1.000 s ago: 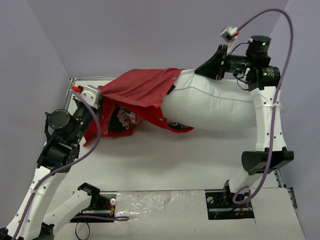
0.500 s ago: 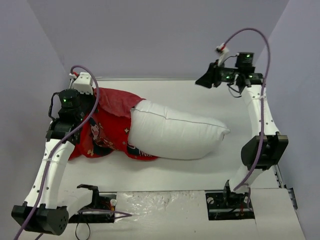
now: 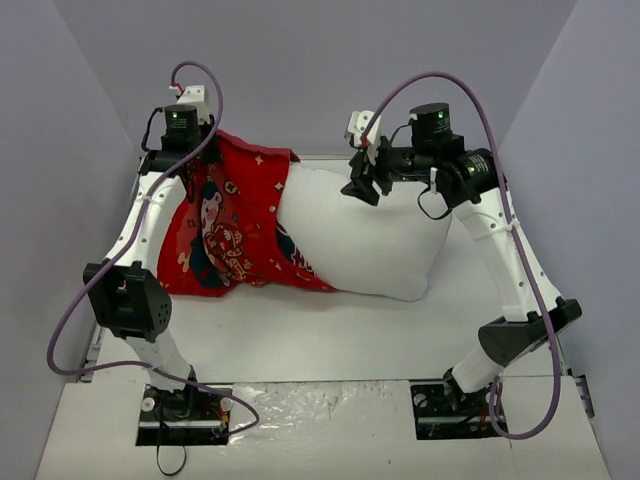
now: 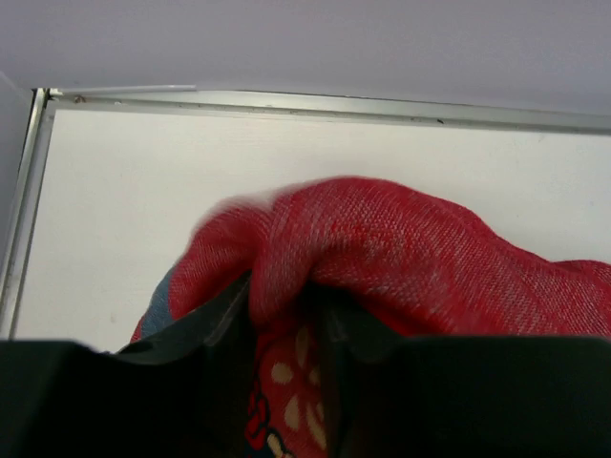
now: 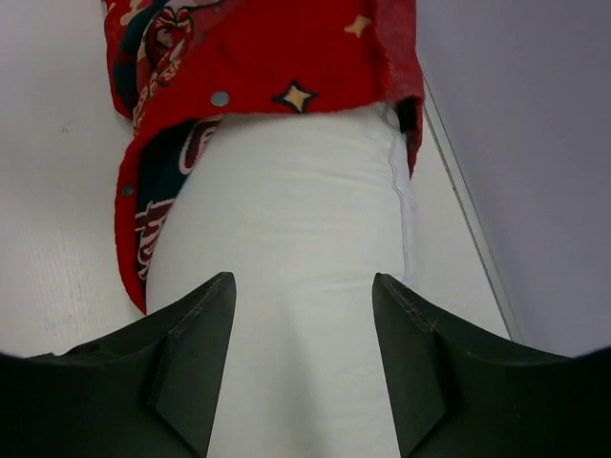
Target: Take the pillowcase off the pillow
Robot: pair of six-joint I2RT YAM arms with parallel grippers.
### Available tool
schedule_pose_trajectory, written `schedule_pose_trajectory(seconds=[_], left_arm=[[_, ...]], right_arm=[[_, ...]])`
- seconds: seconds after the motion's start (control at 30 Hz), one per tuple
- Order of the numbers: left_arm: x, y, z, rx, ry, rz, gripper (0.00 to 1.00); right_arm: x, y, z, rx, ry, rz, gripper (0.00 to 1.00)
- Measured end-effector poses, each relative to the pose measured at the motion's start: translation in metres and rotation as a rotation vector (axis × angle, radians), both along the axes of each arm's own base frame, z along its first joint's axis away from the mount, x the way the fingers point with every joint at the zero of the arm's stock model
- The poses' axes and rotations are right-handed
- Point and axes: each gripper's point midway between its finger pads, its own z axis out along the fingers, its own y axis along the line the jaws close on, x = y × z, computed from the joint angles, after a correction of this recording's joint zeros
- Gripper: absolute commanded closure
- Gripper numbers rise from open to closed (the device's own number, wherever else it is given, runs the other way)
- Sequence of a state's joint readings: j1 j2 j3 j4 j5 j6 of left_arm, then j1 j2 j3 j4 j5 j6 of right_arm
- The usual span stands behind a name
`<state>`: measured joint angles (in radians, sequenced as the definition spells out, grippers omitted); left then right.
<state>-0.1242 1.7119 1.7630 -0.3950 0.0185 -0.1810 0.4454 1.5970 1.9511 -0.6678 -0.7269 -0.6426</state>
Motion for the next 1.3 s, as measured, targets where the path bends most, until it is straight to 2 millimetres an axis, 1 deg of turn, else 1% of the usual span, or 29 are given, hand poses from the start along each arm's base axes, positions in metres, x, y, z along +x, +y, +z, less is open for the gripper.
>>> schedule_pose_trajectory(seconds=[0.03, 0.07, 0.1, 0.13, 0.2, 0.23, 0.27, 0.33, 0.37, 0.4, 0.47, 0.5, 0.53, 0.57, 0.6, 0.63, 0.67, 0.7, 0.73, 0.77, 0.8, 0.87, 0.9, 0.97, 1.03, 1.1, 1.2, 1.27, 1.3], left_arm=[[0.006, 0.0, -0.003, -0.008, 0.008, 0.011, 0.5], [0.009, 0.0, -0.003, -0.007, 0.009, 0.017, 0.35], [0.01, 0.001, -0.003, -0.012, 0.009, 0.028, 0.16], [0.009, 0.003, -0.002, -0.013, 0.004, 0.035, 0.11], [0.006, 0.005, 0.013, -0.021, -0.045, 0.048, 0.04], [0.001, 0.006, 0.022, -0.02, -0.076, 0.048, 0.03], [-0.007, 0.007, 0.033, -0.02, -0.109, 0.043, 0.03], [-0.029, 0.009, 0.06, -0.019, -0.187, 0.03, 0.03], [-0.044, 0.008, 0.074, -0.024, -0.228, 0.017, 0.04], [-0.06, 0.008, 0.088, -0.03, -0.268, 0.004, 0.04], [-0.09, 0.005, 0.108, -0.048, -0.341, -0.027, 0.06], [-0.107, 0.001, 0.11, -0.061, -0.36, -0.049, 0.06], [-0.123, -0.004, 0.107, -0.076, -0.371, -0.071, 0.07], [-0.137, -0.011, 0.095, -0.089, -0.359, -0.1, 0.07], [-0.151, -0.02, 0.082, -0.102, -0.342, -0.127, 0.07], [-0.165, -0.03, 0.066, -0.116, -0.316, -0.159, 0.07], [-0.177, -0.042, 0.048, -0.13, -0.28, -0.193, 0.07], [-0.19, -0.055, 0.031, -0.144, -0.253, -0.229, 0.07], [-0.2, -0.066, 0.012, -0.154, -0.212, -0.259, 0.07], [-0.21, -0.075, -0.008, -0.158, -0.167, -0.283, 0.07], [-0.219, -0.082, -0.025, -0.16, -0.133, -0.3, 0.07], [-0.231, -0.094, -0.066, -0.147, -0.042, -0.314, 0.07], [-0.235, -0.097, -0.083, -0.141, -0.009, -0.309, 0.07], [-0.242, -0.099, -0.108, -0.135, 0.036, -0.294, 0.07], [-0.243, -0.101, -0.123, -0.131, 0.049, -0.278, 0.07], [-0.238, -0.105, -0.128, -0.115, 0.047, -0.277, 0.06], [-0.222, -0.116, -0.132, -0.053, 0.036, -0.309, 0.05], [-0.211, -0.126, -0.136, 0.022, 0.048, -0.35, 0.05], [-0.204, -0.133, -0.136, 0.075, 0.043, -0.388, 0.04]], right_arm=[[-0.001, 0.001, 0.006, 0.003, -0.026, 0.015, 0.49], [-0.006, 0.004, 0.005, -0.002, -0.038, 0.035, 0.51], [-0.012, 0.008, -0.003, -0.013, -0.035, 0.058, 0.56], [-0.021, 0.011, -0.017, -0.035, -0.01, 0.083, 0.57], [-0.036, 0.016, -0.057, -0.089, 0.069, 0.121, 0.58], [-0.044, 0.017, -0.082, -0.129, 0.125, 0.133, 0.55], [-0.049, 0.017, -0.108, -0.167, 0.182, 0.133, 0.52], [-0.047, 0.008, -0.15, -0.252, 0.267, 0.084, 0.47], [-0.044, 0.004, -0.165, -0.284, 0.29, 0.051, 0.46], [-0.035, -0.003, -0.178, -0.316, 0.302, 0.005, 0.45], [-0.015, -0.014, -0.192, -0.347, 0.302, -0.083, 0.41], [-0.001, -0.022, -0.196, -0.35, 0.295, -0.138, 0.38], [0.016, -0.031, -0.199, -0.354, 0.281, -0.197, 0.36], [0.032, -0.041, -0.201, -0.36, 0.264, -0.252, 0.34], [0.049, -0.053, -0.203, -0.366, 0.253, -0.304, 0.3], [0.065, -0.064, -0.206, -0.37, 0.245, -0.353, 0.28], [0.076, -0.072, -0.208, -0.374, 0.238, -0.381, 0.25], [0.084, -0.08, -0.208, -0.382, 0.221, -0.399, 0.18], [0.088, -0.087, -0.209, -0.392, 0.21, -0.411, 0.15], [0.09, -0.09, -0.206, -0.398, 0.193, -0.408, 0.1], [0.091, -0.09, -0.201, -0.399, 0.169, -0.401, 0.0], [0.087, -0.084, -0.19, -0.394, 0.116, -0.377, 0.0], [0.082, -0.078, -0.183, -0.392, 0.088, -0.359, 0.0], [0.066, -0.062, -0.172, -0.388, 0.021, -0.304, 0.0], [0.05, -0.052, -0.169, -0.393, -0.039, -0.258, 0.0], [0.041, -0.049, -0.172, -0.414, -0.082, -0.223, 0.0], [0.046, -0.063, -0.179, -0.469, -0.146, -0.189, 0.0], [0.051, -0.078, -0.183, -0.501, -0.183, -0.157, 0.0], [0.055, -0.089, -0.184, -0.519, -0.2, -0.149, 0.0]])
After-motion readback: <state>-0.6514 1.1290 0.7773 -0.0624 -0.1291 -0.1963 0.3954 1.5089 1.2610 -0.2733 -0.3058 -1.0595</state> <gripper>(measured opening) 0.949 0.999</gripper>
